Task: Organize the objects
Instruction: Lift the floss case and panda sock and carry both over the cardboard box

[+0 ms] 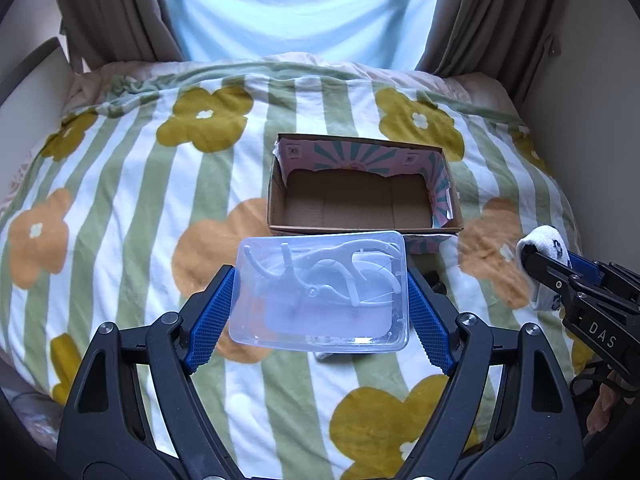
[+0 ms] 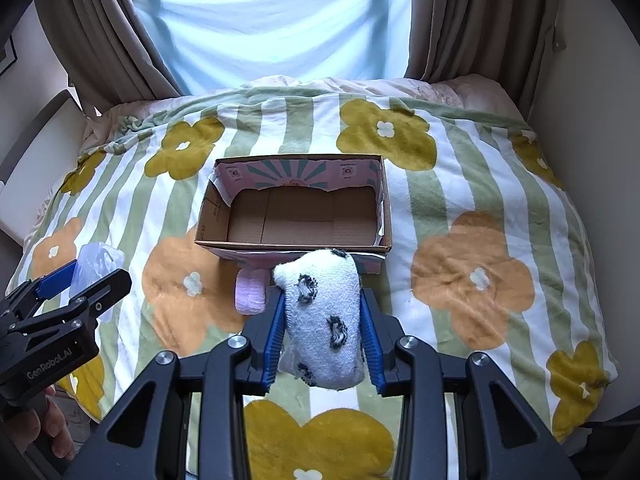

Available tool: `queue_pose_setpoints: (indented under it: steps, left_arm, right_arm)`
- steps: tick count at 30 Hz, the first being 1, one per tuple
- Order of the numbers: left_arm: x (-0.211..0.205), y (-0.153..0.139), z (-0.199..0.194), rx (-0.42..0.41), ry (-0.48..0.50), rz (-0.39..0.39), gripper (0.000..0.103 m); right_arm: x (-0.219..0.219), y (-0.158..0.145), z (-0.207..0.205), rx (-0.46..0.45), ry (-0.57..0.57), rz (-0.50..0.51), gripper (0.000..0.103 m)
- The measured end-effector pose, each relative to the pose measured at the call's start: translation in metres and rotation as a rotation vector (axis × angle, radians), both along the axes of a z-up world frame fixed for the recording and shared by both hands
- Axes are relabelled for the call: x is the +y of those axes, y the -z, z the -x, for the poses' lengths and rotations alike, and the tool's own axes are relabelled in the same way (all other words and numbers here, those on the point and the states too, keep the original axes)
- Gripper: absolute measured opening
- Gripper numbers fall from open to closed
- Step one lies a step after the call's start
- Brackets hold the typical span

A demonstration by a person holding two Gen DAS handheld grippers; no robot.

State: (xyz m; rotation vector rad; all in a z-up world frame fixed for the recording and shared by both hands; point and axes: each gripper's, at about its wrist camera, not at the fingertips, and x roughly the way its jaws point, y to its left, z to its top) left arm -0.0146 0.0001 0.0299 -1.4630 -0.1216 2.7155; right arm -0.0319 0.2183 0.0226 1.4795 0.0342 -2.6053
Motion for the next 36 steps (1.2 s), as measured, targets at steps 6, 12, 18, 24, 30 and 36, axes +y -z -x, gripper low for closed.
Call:
queue_pose_setpoints:
  steps: [6, 12, 18, 24, 30, 36]
  left_arm:
    - [0.001, 0.002, 0.028, -0.018, 0.017, -0.012, 0.08]
    - [0.001, 0.007, 0.081, -0.031, 0.032, -0.028, 0.08]
    - [0.002, 0.025, 0.151, -0.058, 0.062, -0.035, 0.08]
    - [0.006, 0.074, 0.222, -0.131, 0.087, -0.041, 0.08]
    - [0.014, 0.137, 0.27, -0.215, 0.127, -0.021, 0.08]
    - [0.024, 0.199, 0.3, -0.299, 0.162, 0.002, 0.08]
  right_arm:
    - [0.005, 0.0, 0.021, -0.011, 0.022, 0.002, 0.033]
    - [0.003, -0.001, 0.068, -0.007, 0.029, -0.012, 0.033]
    - [-0.008, 0.017, 0.126, -0.016, -0.014, -0.041, 0.033]
    - [-0.024, 0.064, 0.187, -0.084, -0.066, -0.049, 0.033]
    - [-0.043, 0.124, 0.234, -0.171, -0.143, -0.057, 0.033]
    - [-0.057, 0.177, 0.258, -0.236, -0.228, -0.062, 0.033]
